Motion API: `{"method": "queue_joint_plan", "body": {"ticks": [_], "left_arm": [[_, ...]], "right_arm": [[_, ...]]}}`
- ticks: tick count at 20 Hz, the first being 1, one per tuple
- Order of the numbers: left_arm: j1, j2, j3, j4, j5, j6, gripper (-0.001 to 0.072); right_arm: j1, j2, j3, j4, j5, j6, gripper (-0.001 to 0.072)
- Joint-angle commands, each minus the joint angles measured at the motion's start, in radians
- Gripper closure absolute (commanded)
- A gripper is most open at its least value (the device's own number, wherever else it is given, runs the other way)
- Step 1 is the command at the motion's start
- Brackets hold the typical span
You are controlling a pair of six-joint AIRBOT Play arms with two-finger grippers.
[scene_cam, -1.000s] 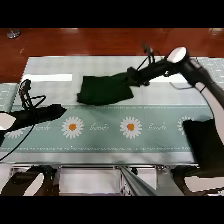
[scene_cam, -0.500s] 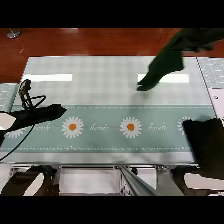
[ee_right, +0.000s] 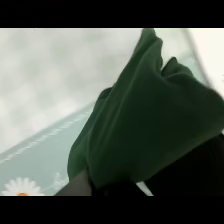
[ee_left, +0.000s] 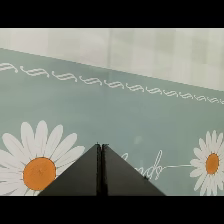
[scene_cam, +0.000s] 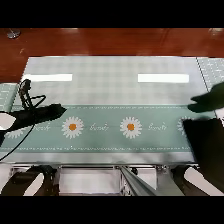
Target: Fold the shirts.
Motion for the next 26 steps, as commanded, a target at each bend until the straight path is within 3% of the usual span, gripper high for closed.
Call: {"method": "queue_joint_plan", "body": {"ticks": [1,4,7,8,9,10,11,13,15,16,17,18,20,21,24,26], "left_arm": [[0.0,0.0,0.0,0.0,0.02,0.0,0.0687],[0.0,0.0,0.0,0.0,0.037,0.0,0.0686],[-0.001,0.0,0.0,0.0,0.037,0.0,0.0686],[-0.001,-0.001,0.0,0.0,0.041,0.0,0.0686],[-0.001,-0.001,0.0,0.0,0.044,0.0,0.0686],[0.0,-0.001,0.0,0.0,0.05,0.0,0.0686],[0.0,-0.001,0.0,0.0,0.056,0.0,0.0686],[0.0,-0.001,0.001,0.0,0.095,0.0,0.0686],[0.0,-0.008,0.029,-0.035,0.107,0.014,0.0686],[-0.001,-0.024,0.062,-0.068,0.103,0.051,0.0686],[-0.001,-0.048,0.107,-0.105,0.103,0.09,0.0687],[-0.002,-0.085,0.173,-0.138,0.1,0.126,0.0687],[-0.025,-0.18,0.35,-0.146,0.076,0.16,0.0688],[-0.047,-0.24,0.457,-0.145,0.048,0.168,0.0688],[-0.15,-0.404,0.724,-0.071,-0.056,0.172,0.0689],[-0.219,-0.481,0.79,0.072,-0.064,0.096,0.0689]], "right_arm": [[-0.199,0.189,-0.255,-0.113,0.02,-0.054,0.0686],[-0.363,0.346,-0.533,-0.225,0.02,-0.045,0.0685],[-0.432,0.462,-0.761,-0.434,0.011,0.056,0.0679],[-0.431,0.48,-0.814,-0.483,0.008,0.094,0.0503],[-0.431,0.481,-0.841,-0.511,0.007,0.109,0.0138],[-0.431,0.471,-0.84,-0.512,-0.006,0.109,0.0086],[-0.431,0.45,-0.822,-0.506,-0.022,0.108,0.0086],[-0.431,0.386,-0.74,-0.464,-0.064,0.104,0.0087],[-0.43,0.299,-0.597,-0.307,-0.135,0.082,0.0108],[-0.419,0.254,-0.52,-0.198,-0.172,0.08,0.0254],[-0.387,0.203,-0.439,-0.06,-0.212,0.065,0.0504],[-0.334,0.156,-0.372,0.084,-0.259,0.028,0.0682],[-0.138,0.064,-0.266,0.287,-0.398,0.01,0.0684],[-0.016,0.027,-0.238,0.298,-0.451,-0.004,0.0684],[0.367,-0.082,-0.231,0.164,-0.554,-0.04,0.0683],[0.58,-0.171,-0.246,-0.012,-0.552,-0.046,0.0685]]}}
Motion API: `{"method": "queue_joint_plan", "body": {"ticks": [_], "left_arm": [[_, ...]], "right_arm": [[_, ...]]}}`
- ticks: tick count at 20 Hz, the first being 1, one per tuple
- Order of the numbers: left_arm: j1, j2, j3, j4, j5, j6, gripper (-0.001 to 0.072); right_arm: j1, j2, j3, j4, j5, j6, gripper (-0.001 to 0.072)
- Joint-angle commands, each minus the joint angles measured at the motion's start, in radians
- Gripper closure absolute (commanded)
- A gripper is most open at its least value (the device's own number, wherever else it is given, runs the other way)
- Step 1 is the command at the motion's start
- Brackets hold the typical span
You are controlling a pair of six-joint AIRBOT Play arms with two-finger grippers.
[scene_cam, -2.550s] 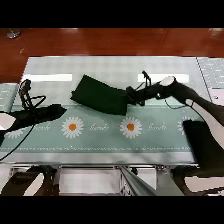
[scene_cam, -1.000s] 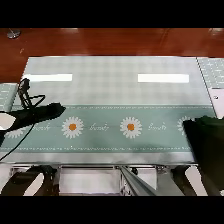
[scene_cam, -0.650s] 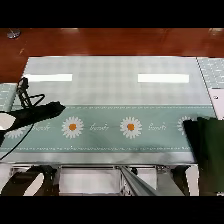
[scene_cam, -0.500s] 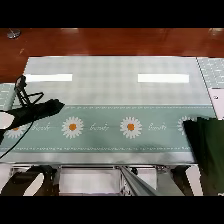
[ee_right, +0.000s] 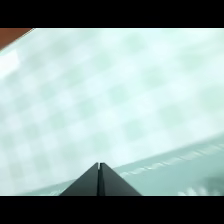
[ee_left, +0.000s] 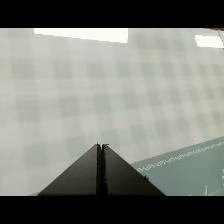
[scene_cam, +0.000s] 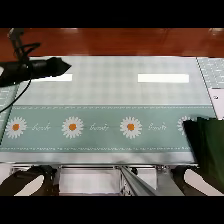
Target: Fold the shirts.
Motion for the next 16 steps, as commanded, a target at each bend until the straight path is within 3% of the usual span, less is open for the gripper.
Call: {"method": "queue_joint_plan", "body": {"ticks": [1,3,4,7,16], "left_arm": [[-0.096,-0.149,0.152,0.211,-0.049,-0.101,0.0689],[-0.094,-0.224,0.135,0.343,-0.133,-0.209,0.0688],[-0.09,-0.257,0.13,0.38,-0.184,-0.212,0.0688],[-0.061,-0.309,0.13,0.407,-0.245,-0.212,0.0687],[-0.047,-0.309,0.133,0.407,-0.241,-0.196,0.0686]], "right_arm": [[0.36,-0.143,-0.021,-0.249,-0.078,-0.006,0.0685],[0.42,-0.18,-0.137,-0.409,-0.077,0.132,0.0686],[0.419,-0.186,-0.204,-0.411,-0.084,0.161,0.0686],[0.416,-0.186,-0.336,-0.444,-0.088,0.161,0.0686],[0.416,-0.171,-0.342,-0.457,-0.099,0.158,0.0686]]}}
